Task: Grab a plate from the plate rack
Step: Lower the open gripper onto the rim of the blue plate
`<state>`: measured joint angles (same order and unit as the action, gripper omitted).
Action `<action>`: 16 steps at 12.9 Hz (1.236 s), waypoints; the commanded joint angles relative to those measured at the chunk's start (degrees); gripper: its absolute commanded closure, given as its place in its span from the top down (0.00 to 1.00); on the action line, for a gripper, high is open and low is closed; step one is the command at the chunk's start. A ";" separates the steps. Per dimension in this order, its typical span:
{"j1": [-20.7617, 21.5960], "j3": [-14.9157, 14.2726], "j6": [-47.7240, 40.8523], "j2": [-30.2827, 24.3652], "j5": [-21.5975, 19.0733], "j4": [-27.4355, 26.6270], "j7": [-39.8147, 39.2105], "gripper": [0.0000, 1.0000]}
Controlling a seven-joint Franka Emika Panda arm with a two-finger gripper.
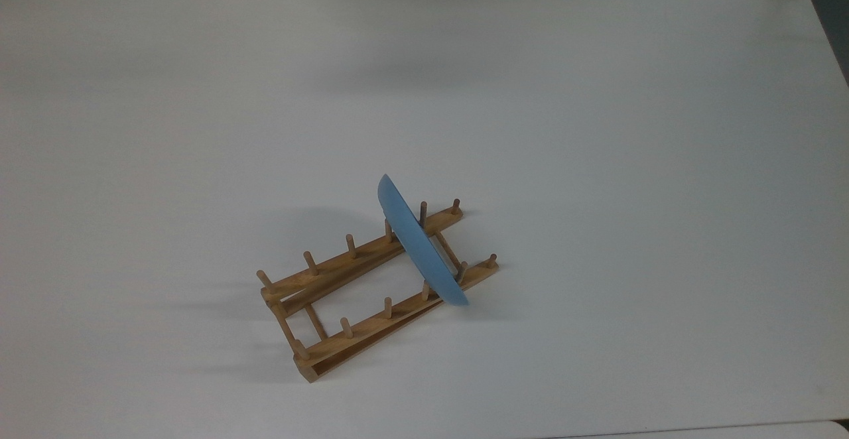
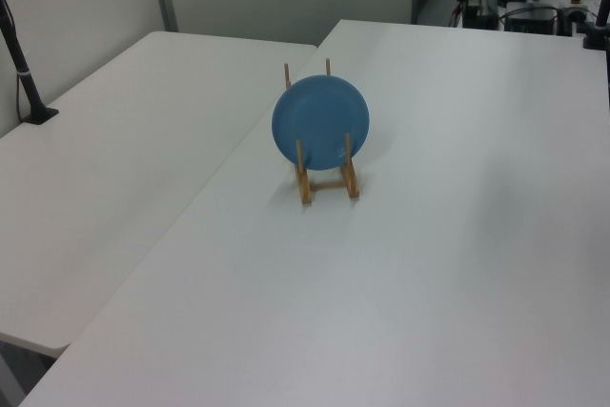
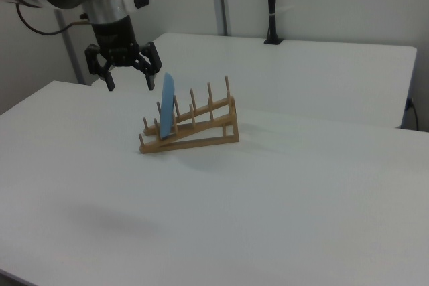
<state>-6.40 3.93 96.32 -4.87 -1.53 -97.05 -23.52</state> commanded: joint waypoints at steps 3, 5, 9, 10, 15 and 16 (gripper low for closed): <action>0.94 -0.24 14.75 2.66 -0.31 -0.95 3.74 1.00; 2.08 -0.24 20.81 5.29 -0.22 -0.60 4.54 1.00; 6.91 -0.06 31.44 9.86 1.69 -0.68 15.65 1.00; 7.71 0.02 33.65 11.18 2.93 -0.68 19.44 1.00; 10.26 0.02 44.47 19.89 15.67 -0.59 33.35 0.93; 10.26 0.02 45.01 20.42 16.64 -0.59 33.97 0.89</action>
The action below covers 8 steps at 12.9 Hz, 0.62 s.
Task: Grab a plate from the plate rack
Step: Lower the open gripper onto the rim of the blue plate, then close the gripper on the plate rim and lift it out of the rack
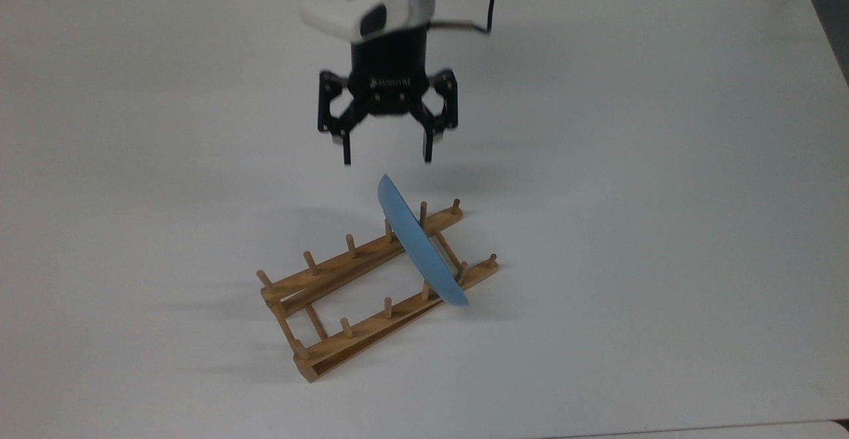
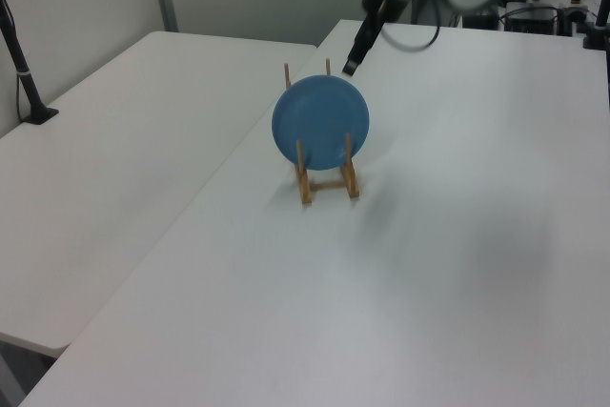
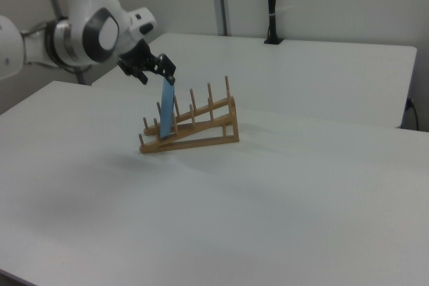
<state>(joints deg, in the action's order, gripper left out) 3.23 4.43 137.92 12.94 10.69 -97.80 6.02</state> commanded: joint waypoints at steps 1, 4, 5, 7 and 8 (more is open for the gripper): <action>0.64 -0.39 3.84 2.97 4.60 0.16 4.53 0.82; 0.55 -0.48 3.85 3.23 4.60 0.16 4.61 0.28; 0.55 -0.48 3.85 3.23 4.42 0.16 4.62 0.12; 0.47 -0.39 3.85 3.15 4.07 0.16 4.62 0.00; 0.38 -0.39 3.85 2.97 4.16 0.16 4.62 0.00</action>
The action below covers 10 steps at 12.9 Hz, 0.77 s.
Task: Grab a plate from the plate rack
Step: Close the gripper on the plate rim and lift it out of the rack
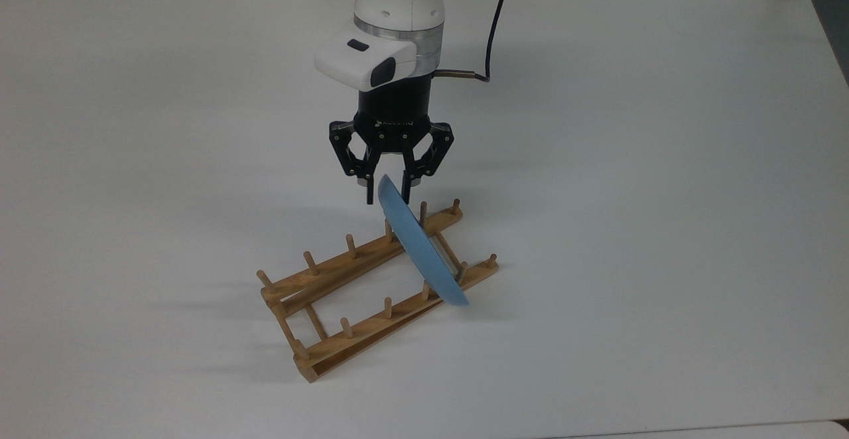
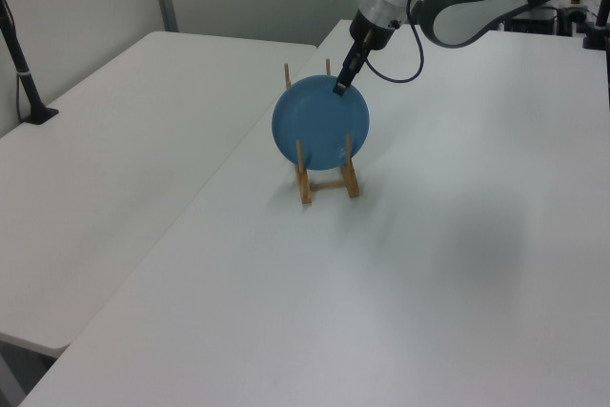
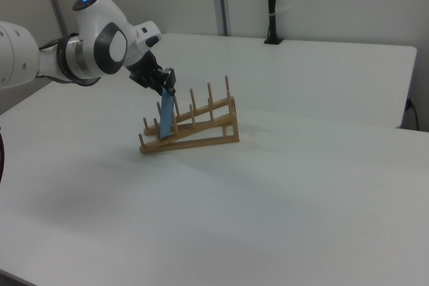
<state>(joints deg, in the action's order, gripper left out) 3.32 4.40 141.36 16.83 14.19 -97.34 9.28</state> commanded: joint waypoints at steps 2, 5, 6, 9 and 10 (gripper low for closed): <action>0.02 -0.45 0.40 -1.27 0.66 -0.30 0.92 0.00; -0.41 -0.54 0.40 -2.23 0.57 -0.30 0.65 0.00; -1.11 -0.54 0.32 -2.76 0.66 -0.30 0.65 0.00; -1.56 -0.45 -0.47 -5.13 0.57 -0.48 0.30 0.00; -1.65 -0.54 -1.00 -5.66 0.23 -0.39 0.39 0.00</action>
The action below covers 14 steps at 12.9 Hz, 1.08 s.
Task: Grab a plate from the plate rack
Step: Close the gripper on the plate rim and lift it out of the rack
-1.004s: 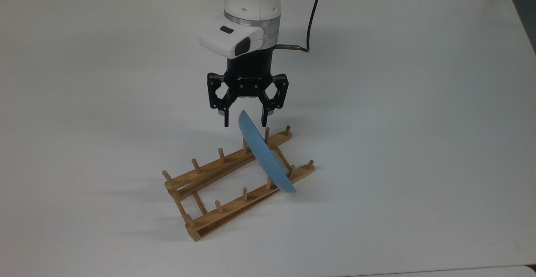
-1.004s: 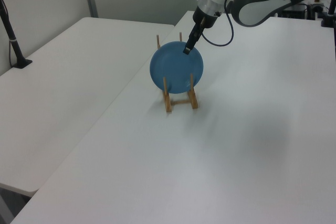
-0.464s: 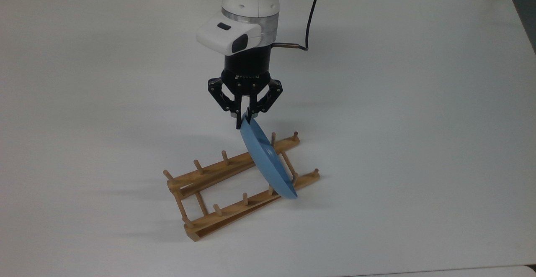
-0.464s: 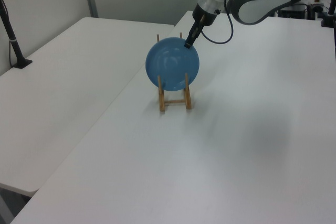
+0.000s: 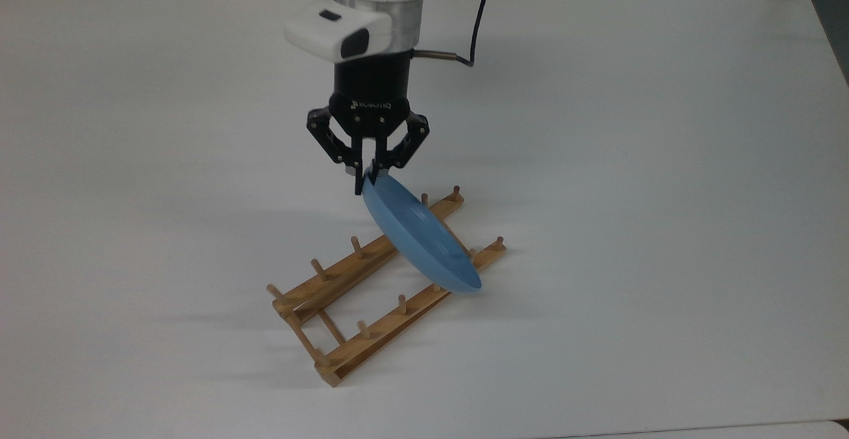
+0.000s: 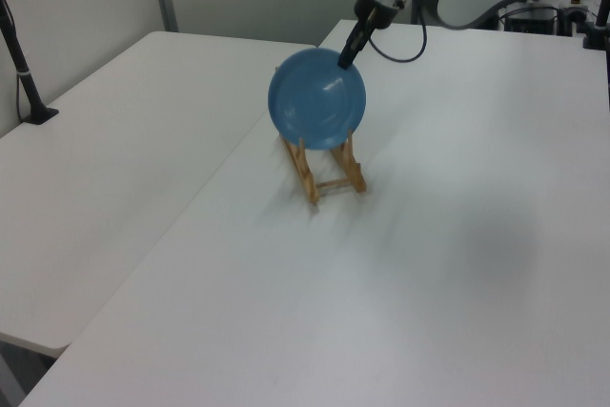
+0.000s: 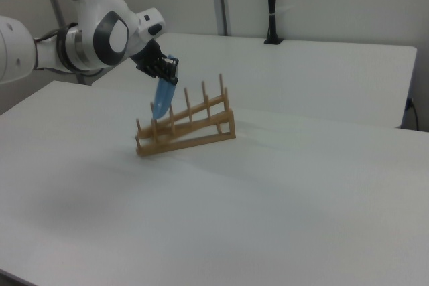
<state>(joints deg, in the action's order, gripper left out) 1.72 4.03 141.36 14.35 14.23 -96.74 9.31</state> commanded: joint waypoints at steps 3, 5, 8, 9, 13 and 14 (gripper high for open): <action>-1.46 0.01 -6.08 -5.03 -0.69 -0.90 0.36 0.00; -3.03 0.01 -10.38 -6.52 -3.32 -0.90 -1.12 0.00; -8.90 -0.60 -23.88 -10.37 -16.27 -0.90 -17.13 0.00; -11.10 -0.87 -28.12 -11.17 -19.91 -0.90 -23.66 0.00; -18.23 -3.07 -38.09 -10.57 -25.04 -1.78 -41.37 0.00; -19.55 -3.07 -38.44 -9.70 -26.09 -3.00 -44.00 0.00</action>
<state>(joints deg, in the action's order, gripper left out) -14.90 1.09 104.59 3.66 -9.08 -96.98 -26.96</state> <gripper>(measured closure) 0.916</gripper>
